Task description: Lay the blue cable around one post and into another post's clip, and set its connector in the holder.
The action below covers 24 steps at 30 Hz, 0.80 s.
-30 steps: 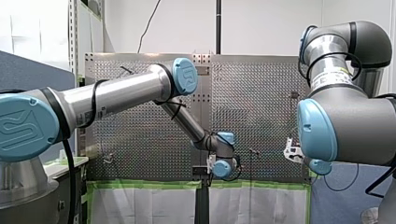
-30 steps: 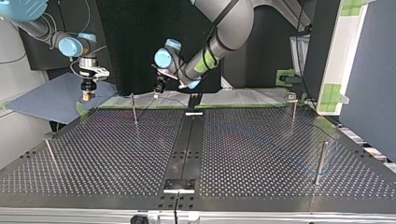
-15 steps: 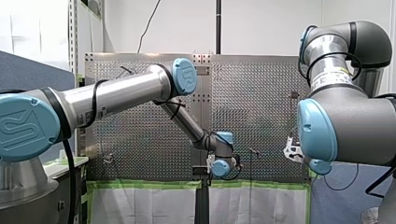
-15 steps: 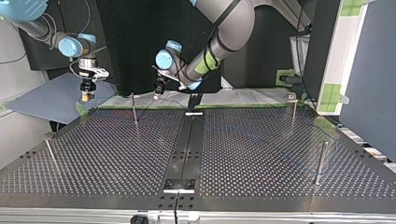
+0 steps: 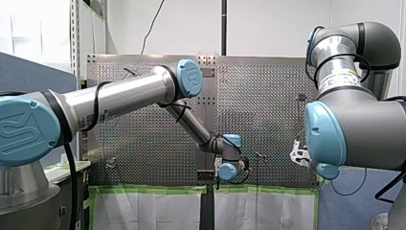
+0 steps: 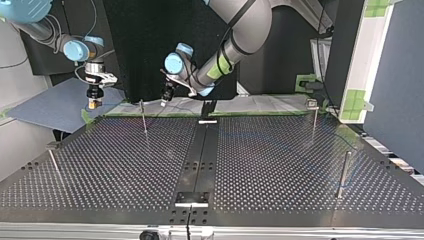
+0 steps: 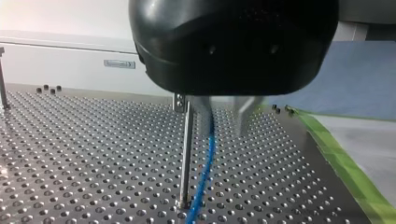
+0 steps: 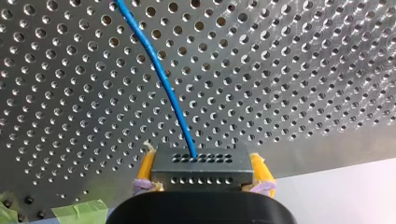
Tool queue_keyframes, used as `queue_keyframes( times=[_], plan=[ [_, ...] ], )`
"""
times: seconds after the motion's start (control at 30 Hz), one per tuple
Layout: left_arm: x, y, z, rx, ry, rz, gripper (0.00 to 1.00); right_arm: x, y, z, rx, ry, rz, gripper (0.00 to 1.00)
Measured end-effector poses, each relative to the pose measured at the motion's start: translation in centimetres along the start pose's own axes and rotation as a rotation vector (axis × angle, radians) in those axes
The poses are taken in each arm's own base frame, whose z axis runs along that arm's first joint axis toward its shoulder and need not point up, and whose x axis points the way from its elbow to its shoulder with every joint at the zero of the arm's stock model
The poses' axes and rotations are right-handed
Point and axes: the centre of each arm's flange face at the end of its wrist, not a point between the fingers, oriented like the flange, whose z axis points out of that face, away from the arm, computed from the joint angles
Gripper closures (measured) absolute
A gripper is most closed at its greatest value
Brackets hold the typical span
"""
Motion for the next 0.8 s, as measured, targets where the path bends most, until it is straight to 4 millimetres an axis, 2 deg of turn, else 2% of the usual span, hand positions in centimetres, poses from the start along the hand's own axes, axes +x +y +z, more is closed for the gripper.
queue_keyframes(
  times=[0.03,0.07,0.2,0.23,0.27,0.5,0.73,0.8],
  plan=[
    [0.0,0.1,0.0,-0.001,0.001,0.000,0.24,0.0,0.0,0.0,0.000,0.000,0.000,1.00],
    [0.0,0.1,0.0,-0.002,0.002,0.000,0.19,0.0,-0.1,0.0,0.001,0.000,0.000,1.00],
    [0.0,0.3,0.0,-0.004,0.007,-0.001,0.19,-0.1,-0.3,0.0,0.003,-0.002,0.001,1.00],
    [0.0,0.3,0.0,-0.004,0.008,-0.001,0.13,-0.1,-0.3,0.0,0.003,-0.002,0.001,1.00],
    [0.0,0.3,0.0,-0.004,0.008,-0.001,0.00,-0.1,-0.3,0.0,0.004,-0.002,0.001,1.00],
    [0.1,-0.3,-0.6,0.031,0.030,0.021,0.00,-0.2,-0.5,0.0,0.005,-0.004,0.002,1.00],
    [-1.6,-0.9,-1.7,0.092,0.035,0.041,0.00,-0.2,-0.5,0.0,0.005,-0.003,0.005,1.00],
    [-1.6,-1.0,-2.1,0.108,0.043,0.044,0.00,-0.2,-0.5,0.0,0.006,-0.004,0.006,1.00]
  ],
)
